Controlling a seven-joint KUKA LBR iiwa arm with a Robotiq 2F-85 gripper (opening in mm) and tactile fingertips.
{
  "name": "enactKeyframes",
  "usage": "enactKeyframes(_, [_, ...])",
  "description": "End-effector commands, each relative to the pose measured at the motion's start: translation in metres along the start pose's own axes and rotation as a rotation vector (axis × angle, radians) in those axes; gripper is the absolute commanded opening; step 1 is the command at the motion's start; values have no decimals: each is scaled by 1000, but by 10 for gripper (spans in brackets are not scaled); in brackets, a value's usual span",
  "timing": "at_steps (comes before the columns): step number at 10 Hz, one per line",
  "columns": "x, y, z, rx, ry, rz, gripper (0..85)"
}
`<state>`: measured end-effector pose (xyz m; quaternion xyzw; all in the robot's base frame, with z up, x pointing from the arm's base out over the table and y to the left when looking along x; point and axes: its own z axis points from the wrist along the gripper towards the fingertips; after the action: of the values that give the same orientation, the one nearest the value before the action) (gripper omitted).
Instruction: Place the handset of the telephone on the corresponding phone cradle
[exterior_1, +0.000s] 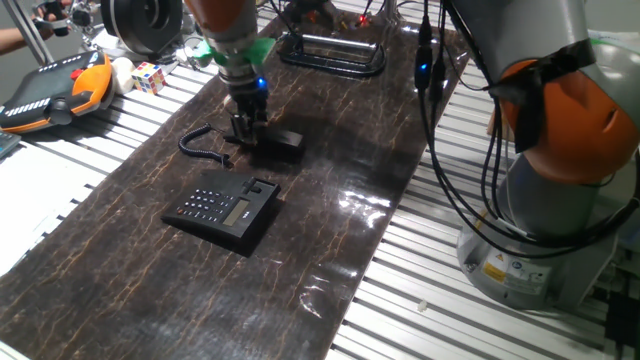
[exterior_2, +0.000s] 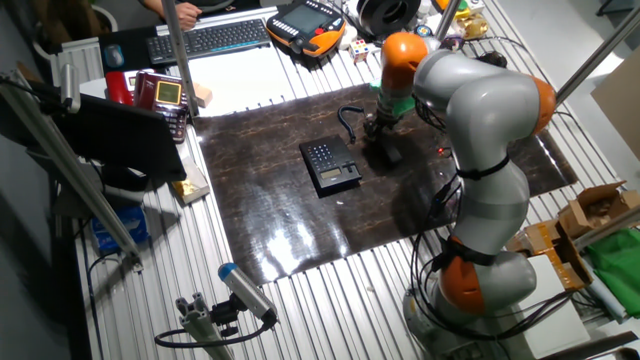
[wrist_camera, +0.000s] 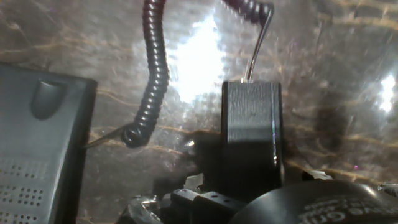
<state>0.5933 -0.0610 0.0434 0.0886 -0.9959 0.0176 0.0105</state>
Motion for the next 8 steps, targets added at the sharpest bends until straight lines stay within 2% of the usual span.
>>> enactKeyframes(1, [2, -3, -1, -1, 3, 7, 777])
enactKeyframes(2, [6, -7, -3, -12, 12, 15, 767])
enactKeyframes(4, [12, -7, 1, -33, 2, 26, 757])
enactKeyframes(8, [19, 5, 0, -5, -12, 44, 750])
